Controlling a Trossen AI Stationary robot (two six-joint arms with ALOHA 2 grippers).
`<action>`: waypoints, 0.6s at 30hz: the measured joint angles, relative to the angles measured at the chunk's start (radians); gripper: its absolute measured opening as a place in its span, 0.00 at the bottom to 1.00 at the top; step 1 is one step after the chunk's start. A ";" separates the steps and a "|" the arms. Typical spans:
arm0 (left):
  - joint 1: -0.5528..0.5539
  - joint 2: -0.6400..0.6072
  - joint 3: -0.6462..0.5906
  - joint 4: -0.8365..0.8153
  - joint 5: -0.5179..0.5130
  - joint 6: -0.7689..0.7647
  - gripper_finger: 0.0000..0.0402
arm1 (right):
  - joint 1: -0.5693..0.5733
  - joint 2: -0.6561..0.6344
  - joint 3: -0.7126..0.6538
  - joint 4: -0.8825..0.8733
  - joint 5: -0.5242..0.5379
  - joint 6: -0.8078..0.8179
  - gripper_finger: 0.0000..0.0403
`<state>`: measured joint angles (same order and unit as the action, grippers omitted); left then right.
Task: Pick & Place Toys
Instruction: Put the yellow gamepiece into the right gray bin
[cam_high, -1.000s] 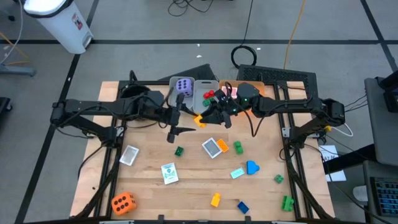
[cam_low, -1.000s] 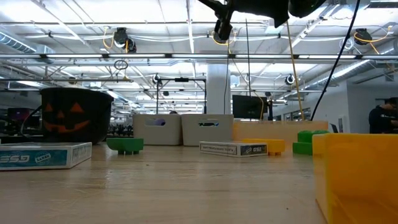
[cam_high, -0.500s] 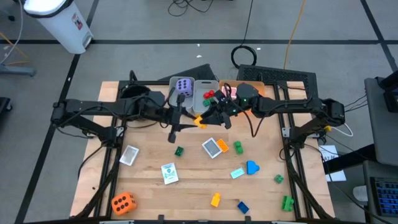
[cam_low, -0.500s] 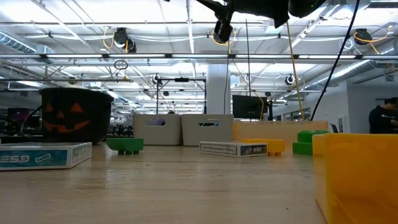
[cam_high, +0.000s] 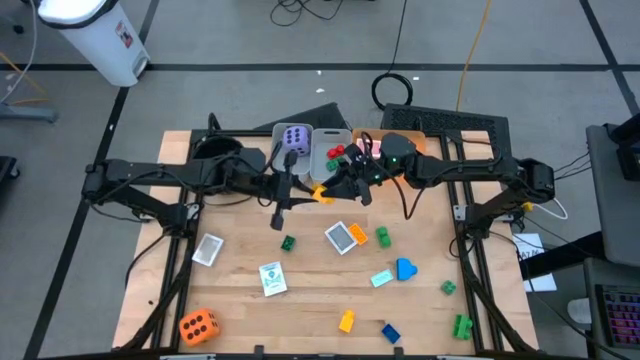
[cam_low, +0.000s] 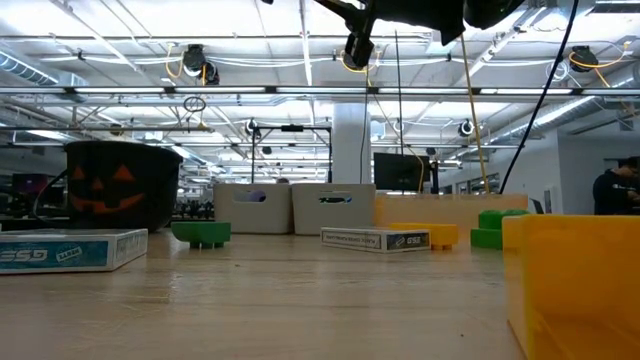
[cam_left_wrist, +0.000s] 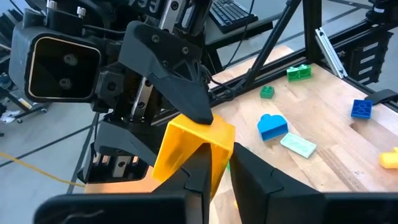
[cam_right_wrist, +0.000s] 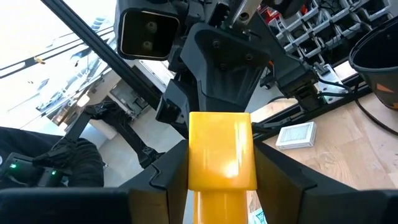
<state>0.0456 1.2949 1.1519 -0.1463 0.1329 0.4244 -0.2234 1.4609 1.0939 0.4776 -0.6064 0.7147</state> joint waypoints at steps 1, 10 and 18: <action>0.000 0.000 0.000 0.000 0.000 0.000 0.12 | 0.000 0.000 0.000 0.000 0.001 0.000 0.36; 0.000 0.000 0.000 0.004 0.001 0.002 0.01 | 0.000 0.000 0.001 0.014 0.005 0.022 0.37; 0.001 0.000 0.000 0.016 -0.006 -0.013 0.02 | -0.020 0.000 0.001 0.034 0.004 0.061 0.39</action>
<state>0.0463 1.2949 1.1515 -0.1300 0.1267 0.4110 -0.2429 1.4609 1.0946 0.5112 -0.6022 0.7759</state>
